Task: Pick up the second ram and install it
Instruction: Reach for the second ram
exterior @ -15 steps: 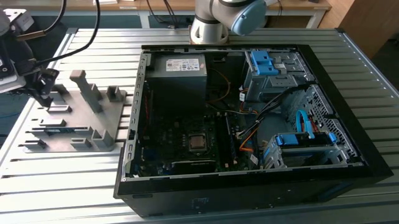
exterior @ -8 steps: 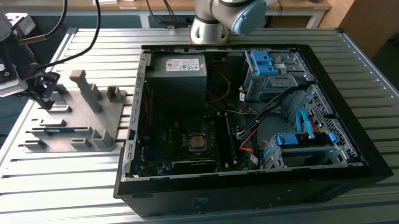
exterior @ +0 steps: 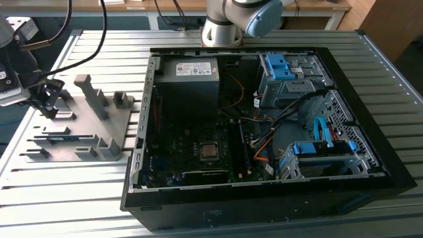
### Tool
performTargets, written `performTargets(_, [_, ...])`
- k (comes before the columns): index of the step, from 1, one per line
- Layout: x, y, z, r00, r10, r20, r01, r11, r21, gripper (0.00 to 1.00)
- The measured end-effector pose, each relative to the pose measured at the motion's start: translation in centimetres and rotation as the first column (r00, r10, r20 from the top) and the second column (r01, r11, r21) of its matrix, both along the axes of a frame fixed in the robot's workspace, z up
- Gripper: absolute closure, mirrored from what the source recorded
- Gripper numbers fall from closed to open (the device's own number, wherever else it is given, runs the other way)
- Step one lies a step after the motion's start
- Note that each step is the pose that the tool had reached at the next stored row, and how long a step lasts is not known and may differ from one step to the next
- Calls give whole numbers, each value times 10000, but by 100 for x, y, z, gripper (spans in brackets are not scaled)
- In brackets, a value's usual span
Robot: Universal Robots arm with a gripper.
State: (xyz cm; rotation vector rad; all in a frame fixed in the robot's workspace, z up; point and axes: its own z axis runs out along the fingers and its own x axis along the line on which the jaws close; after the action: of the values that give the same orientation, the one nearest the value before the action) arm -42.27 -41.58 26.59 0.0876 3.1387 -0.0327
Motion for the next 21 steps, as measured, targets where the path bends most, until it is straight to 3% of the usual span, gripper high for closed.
performTargets(13, [-1, -43, -81, 10000, 1, -1, -1, 10000, -1, 90])
performTargets(21, [-1, -172, -200, 10000, 0, -3, 0, 10000, 6, 90])
